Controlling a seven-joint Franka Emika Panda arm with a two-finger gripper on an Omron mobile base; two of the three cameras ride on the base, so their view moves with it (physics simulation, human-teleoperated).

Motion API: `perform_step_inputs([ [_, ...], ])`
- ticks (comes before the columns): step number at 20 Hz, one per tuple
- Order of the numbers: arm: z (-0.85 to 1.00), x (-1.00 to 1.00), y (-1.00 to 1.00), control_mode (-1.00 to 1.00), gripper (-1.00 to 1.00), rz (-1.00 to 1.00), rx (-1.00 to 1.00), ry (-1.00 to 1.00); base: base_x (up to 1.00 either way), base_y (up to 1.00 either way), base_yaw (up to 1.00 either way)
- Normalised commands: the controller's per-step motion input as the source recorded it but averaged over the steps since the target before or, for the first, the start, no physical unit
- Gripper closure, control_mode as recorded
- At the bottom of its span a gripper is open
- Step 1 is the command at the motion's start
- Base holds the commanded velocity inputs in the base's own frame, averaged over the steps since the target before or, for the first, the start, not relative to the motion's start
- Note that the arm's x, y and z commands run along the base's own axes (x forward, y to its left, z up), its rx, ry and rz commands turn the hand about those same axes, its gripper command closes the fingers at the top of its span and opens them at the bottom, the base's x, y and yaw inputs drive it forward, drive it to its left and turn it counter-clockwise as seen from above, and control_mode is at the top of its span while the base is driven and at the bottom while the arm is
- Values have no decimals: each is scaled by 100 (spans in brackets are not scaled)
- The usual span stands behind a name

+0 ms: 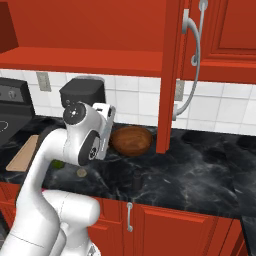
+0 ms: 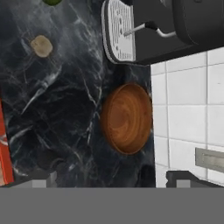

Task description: Open the cabinet. Place the bowl and condiment on the counter. Then place the lime and garlic on the cutting board.

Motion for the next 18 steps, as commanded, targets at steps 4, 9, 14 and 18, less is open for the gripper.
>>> perform_step_inputs([
  [4,8,-56,1,-100,-100,7,-1,-7,0,0,0],
  [9,32,-44,9,-100,-100,7,-4,-3,0,0,0],
  [14,45,-23,28,-100,-100,11,-11,0,0,0,0],
  [18,44,-21,28,-100,-100,8,-11,0,0,0,0],
])
